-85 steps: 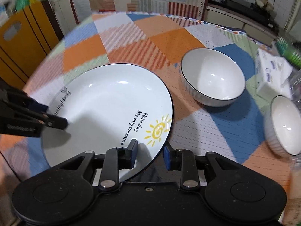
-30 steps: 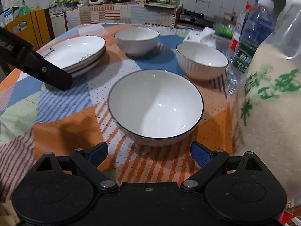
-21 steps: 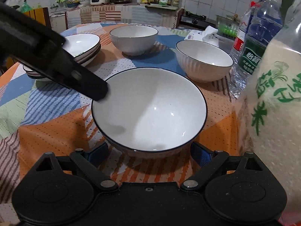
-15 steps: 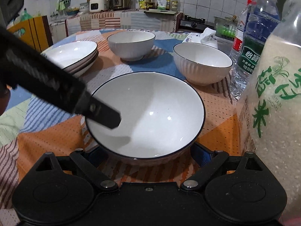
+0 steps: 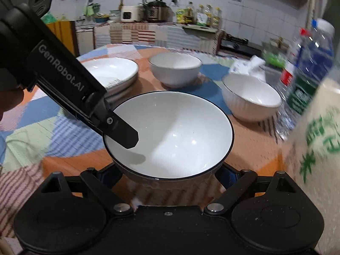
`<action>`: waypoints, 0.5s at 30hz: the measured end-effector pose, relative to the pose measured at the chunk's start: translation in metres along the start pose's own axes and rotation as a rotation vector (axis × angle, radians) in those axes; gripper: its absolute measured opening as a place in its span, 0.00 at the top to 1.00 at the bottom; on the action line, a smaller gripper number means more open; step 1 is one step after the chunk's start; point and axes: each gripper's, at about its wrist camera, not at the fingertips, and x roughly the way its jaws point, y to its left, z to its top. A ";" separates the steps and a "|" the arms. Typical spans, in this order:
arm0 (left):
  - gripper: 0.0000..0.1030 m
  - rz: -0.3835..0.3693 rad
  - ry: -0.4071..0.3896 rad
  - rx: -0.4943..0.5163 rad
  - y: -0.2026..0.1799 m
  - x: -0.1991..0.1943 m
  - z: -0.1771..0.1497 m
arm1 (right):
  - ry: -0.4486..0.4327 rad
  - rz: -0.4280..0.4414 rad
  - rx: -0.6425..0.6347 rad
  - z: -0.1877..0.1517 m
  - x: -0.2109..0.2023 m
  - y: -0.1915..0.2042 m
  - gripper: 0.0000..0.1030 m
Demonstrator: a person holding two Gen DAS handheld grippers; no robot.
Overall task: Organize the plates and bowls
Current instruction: 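Lift the bowl with both grippers and lower it beside the plate stack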
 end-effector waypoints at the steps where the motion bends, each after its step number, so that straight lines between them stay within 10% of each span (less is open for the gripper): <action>1: 0.77 0.006 -0.004 -0.003 0.003 -0.003 0.000 | -0.006 0.010 -0.009 0.003 0.000 0.003 0.08; 15: 0.77 0.082 -0.017 -0.031 0.033 -0.020 -0.005 | -0.065 0.095 -0.121 0.016 0.025 0.035 0.08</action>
